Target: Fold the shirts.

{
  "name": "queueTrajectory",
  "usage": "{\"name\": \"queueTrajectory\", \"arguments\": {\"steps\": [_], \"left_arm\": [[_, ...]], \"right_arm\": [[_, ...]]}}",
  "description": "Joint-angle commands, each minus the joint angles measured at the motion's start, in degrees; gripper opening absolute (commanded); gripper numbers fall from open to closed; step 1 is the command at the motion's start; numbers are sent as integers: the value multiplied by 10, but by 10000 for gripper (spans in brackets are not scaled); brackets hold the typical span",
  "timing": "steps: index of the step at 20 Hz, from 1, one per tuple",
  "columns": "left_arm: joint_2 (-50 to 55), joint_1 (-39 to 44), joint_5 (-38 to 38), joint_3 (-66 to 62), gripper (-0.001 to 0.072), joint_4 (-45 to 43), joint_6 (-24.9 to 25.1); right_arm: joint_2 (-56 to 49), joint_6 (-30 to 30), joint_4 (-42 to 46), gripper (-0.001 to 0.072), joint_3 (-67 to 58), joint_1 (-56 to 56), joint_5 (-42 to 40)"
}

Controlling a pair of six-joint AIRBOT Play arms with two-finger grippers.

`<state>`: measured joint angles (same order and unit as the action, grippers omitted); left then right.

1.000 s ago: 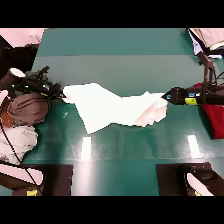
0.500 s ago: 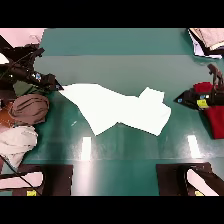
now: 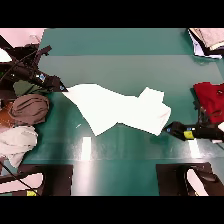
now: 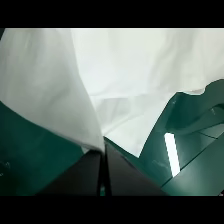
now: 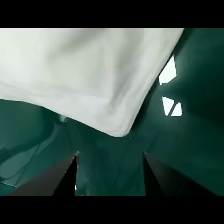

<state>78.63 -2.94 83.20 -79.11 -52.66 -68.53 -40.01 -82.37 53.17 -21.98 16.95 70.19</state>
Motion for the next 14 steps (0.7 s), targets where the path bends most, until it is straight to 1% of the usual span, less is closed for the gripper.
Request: {"name": "queueTrajectory", "arguments": {"steps": [1,4,6,7,12,13,14], "left_arm": [[-1,5,3,0,21,-5,0],[-1,5,4,0,21,-5,0],[-1,5,4,0,22,-5,0],[-1,5,4,0,21,-5,0],[-1,5,10,0,21,-6,0],[-1,5,12,0,21,-7,0],[-1,5,15,0,22,-12,0]], "right_arm": [[29,-9,-42,444,70,1,-52],[13,-12,-48,444,78,0,-77],[-22,5,-76,443,75,-3,-92],[-39,7,-75,429,70,-11,-101],[-129,6,-72,424,17,-92,-115],[-143,6,-64,364,4,-110,-115],[-154,6,-53,235,-11,-124,-115]]}}
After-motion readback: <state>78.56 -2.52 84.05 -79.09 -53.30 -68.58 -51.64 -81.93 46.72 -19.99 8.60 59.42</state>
